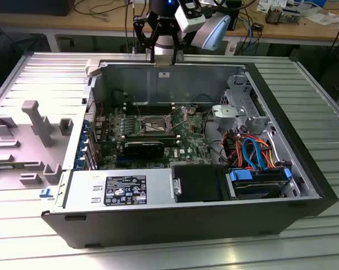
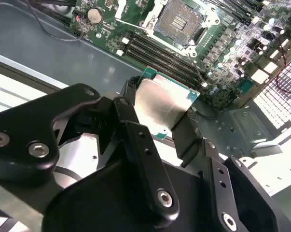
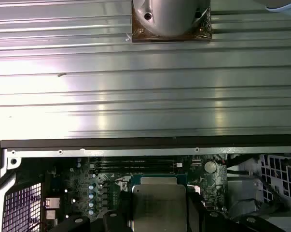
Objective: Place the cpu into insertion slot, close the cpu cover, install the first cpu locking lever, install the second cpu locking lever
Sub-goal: 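Place the cpu into insertion slot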
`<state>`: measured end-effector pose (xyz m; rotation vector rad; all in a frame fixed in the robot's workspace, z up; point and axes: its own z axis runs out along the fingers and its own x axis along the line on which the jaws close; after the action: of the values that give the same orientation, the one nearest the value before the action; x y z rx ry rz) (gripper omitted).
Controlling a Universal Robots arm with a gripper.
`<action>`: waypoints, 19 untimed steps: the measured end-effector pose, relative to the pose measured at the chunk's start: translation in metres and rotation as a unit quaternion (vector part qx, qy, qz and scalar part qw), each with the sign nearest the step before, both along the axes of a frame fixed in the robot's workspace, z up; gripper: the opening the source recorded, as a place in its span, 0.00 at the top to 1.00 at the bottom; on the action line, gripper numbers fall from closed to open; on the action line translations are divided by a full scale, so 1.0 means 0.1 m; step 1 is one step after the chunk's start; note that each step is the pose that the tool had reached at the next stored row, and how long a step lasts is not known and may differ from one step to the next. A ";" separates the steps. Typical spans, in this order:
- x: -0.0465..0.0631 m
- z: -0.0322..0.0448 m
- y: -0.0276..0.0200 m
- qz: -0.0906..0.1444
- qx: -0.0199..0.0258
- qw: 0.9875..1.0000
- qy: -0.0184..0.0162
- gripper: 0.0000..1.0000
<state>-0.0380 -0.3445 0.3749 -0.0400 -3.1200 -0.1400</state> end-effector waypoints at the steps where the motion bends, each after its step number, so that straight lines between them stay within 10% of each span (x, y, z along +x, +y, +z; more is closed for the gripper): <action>1: 0.00 0.000 0.000 0.000 0.000 1.000 0.000 0.45; 19: 0.00 -0.018 -0.157 -0.034 -0.002 0.999 0.000 0.45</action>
<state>-0.0381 -0.3603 0.3731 -0.1461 -3.1203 -0.1339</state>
